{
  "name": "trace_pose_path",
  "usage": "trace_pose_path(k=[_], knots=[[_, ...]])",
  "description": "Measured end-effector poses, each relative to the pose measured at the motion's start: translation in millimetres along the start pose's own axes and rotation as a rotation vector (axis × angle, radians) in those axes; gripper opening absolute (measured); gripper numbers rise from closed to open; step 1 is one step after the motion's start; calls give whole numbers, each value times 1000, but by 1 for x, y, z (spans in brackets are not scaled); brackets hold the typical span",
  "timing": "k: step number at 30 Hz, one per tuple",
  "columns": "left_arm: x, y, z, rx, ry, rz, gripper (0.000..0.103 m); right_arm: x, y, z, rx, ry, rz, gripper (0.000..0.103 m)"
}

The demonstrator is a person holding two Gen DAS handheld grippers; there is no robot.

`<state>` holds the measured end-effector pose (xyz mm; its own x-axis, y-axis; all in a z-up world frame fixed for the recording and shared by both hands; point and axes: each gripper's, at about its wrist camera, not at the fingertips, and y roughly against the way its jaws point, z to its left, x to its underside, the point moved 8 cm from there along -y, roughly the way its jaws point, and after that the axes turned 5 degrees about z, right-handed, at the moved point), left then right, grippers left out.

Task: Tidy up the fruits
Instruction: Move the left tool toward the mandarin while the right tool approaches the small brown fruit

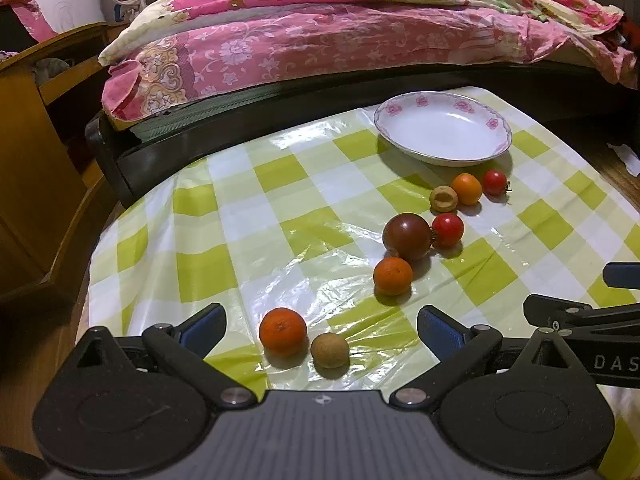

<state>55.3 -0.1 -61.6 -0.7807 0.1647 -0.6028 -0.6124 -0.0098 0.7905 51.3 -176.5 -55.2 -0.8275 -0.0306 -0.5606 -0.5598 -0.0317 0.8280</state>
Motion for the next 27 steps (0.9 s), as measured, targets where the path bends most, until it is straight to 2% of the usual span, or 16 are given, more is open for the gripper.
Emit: trace_pose_path(k=[17, 27], knots=[[1, -3, 2, 12, -4, -6, 103, -2, -7, 6, -18, 21, 30, 80], [13, -21, 10, 39, 4, 37, 100, -5, -21, 17, -38, 54, 53, 79]])
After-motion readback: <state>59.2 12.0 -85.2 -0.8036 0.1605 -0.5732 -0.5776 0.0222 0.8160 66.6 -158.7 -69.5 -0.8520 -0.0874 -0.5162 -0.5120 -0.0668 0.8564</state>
